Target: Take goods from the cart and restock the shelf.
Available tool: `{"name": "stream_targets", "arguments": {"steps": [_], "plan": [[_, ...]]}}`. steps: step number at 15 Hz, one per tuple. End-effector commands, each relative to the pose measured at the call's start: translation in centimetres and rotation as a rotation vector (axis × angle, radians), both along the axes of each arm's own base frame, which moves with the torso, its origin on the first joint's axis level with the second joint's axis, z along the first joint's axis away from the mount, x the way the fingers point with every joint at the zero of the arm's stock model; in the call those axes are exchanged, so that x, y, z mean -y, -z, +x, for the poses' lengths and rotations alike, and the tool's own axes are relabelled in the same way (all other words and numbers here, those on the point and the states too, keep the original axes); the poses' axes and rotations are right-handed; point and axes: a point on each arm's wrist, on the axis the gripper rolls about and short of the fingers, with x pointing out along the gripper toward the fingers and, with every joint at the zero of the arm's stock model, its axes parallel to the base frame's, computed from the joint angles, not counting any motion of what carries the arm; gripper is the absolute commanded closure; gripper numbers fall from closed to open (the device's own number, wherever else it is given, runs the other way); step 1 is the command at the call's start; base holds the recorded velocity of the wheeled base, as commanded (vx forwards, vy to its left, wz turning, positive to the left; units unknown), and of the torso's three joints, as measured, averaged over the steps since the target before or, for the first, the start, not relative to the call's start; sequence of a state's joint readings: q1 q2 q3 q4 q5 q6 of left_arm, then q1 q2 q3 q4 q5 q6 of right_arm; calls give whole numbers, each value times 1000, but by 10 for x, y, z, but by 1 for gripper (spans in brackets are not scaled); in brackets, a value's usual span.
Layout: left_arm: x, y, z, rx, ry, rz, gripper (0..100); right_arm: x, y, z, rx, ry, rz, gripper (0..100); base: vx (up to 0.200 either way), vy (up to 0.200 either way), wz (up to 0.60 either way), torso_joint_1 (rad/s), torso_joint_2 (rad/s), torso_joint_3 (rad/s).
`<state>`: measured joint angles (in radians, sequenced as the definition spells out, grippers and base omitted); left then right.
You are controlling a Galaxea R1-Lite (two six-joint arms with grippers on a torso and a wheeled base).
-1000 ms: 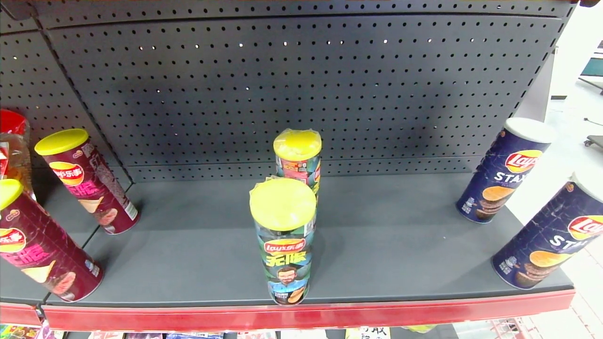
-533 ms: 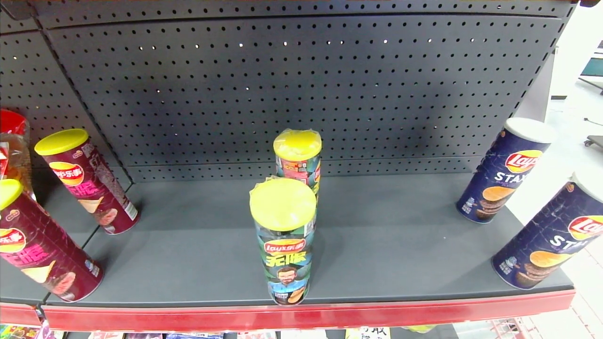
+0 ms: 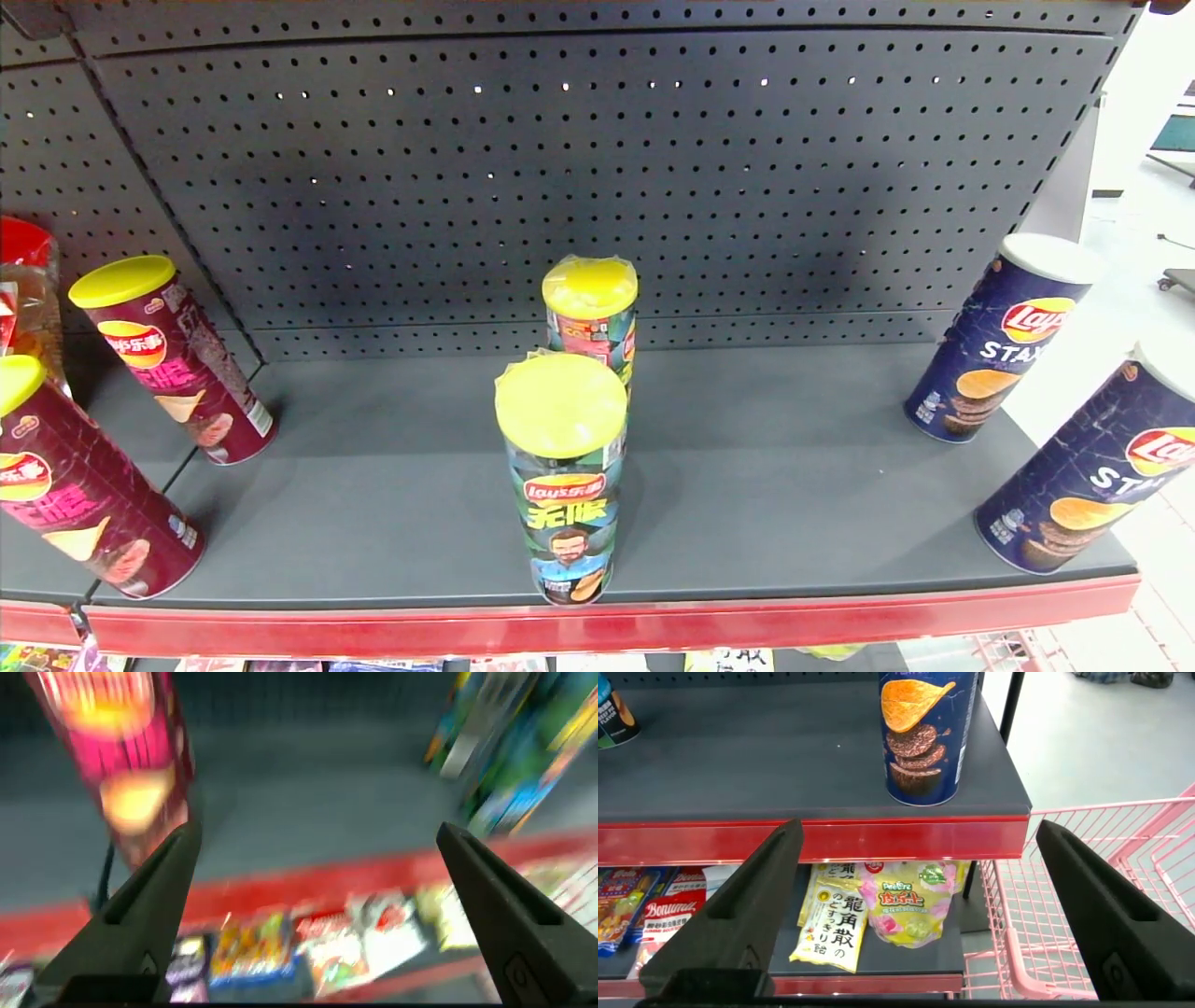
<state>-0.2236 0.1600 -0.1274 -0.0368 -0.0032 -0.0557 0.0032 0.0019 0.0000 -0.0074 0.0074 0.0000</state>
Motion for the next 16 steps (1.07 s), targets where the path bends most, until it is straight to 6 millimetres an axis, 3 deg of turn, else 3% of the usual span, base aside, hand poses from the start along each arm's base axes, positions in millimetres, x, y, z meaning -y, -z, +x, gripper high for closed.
{"name": "stream_targets", "arguments": {"steps": [1, 3, 4, 5, 6, 7, 11, 16], "plan": [[14, -92, 43, -83, 173, -84, 0, 0, 0, 0, 1, 0, 0, 0, 0, 0, 0, 0, 0, 0], [28, -85, 73, -245, 299, -53, 0, 0, 0, 0, 1, 0, 0, 0, 0, 0, 0, 0, 0, 0], [39, -81, 102, -358, 321, -25, 0, 0, 0, 0, 1, 0, 0, 0, 0, 0, 0, 0, 0, 0], [43, -83, 112, -377, 326, -8, 0, 0, 0, 0, 1, 0, 0, 0, 0, 0, 0, 0, 0, 0], [53, -83, 140, -434, 344, 54, 0, 0, 0, 0, 1, 0, 0, 0, 0, 0, 0, 0, 0, 0], [59, -79, 153, -465, 381, 98, 0, 0, 0, 0, 1, 0, 0, 0, 0, 0, 0, 0, 0, 0], [75, -48, 187, -580, 489, 280, 0, 0, 0, 0, 1, 0, 0, 0, 0, 0, 0, 0, 0, 0], [91, -31, 225, -606, 608, 404, 0, 0, 0, 0, 1, 0, 0, 0, 0, 0, 0, 0, 0, 0]]}}
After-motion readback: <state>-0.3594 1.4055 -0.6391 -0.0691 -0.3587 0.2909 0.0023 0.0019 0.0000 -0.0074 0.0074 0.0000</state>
